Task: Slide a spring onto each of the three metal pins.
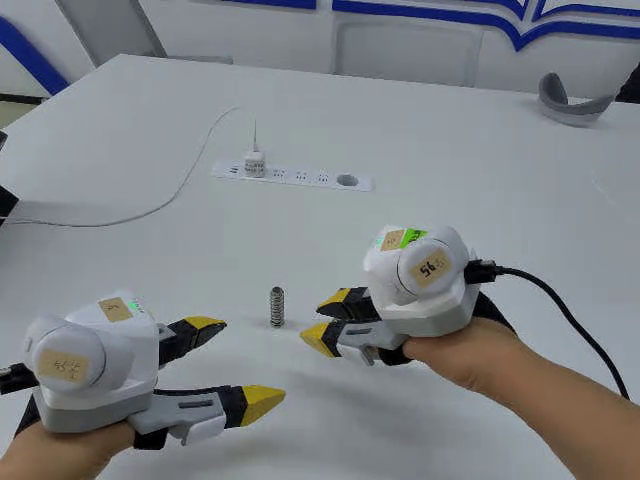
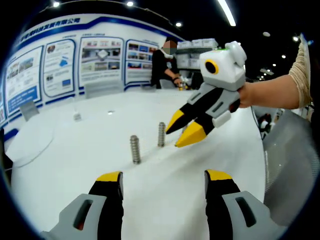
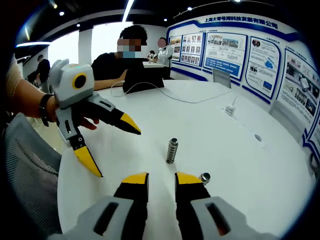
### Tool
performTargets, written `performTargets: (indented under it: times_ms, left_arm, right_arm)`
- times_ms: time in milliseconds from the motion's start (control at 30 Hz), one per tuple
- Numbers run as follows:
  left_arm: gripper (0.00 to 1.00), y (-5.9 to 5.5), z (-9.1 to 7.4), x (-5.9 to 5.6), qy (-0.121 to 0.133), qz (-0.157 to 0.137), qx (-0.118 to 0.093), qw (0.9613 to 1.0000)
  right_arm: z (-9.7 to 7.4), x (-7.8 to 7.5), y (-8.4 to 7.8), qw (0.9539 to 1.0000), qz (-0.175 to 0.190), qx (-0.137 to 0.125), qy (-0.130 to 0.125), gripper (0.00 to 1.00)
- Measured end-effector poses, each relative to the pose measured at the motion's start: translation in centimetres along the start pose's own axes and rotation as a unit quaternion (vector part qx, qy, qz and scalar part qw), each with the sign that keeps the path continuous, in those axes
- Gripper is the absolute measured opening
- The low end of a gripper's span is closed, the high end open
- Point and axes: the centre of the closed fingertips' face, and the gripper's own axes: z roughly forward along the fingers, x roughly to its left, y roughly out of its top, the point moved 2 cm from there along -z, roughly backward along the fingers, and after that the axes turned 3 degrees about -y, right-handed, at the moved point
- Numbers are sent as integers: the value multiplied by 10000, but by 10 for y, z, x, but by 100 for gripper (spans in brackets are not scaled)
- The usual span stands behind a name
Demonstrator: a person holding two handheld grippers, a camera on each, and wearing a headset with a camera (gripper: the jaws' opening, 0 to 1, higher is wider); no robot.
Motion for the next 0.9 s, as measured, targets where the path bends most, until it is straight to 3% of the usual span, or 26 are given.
performTargets:
  times_ms: [900]
  left_arm:
    - [73, 2, -1, -3, -20, -5, 28, 10000]
  right_arm:
    - [-52, -15, -36, 9984, 347, -21, -447, 24]
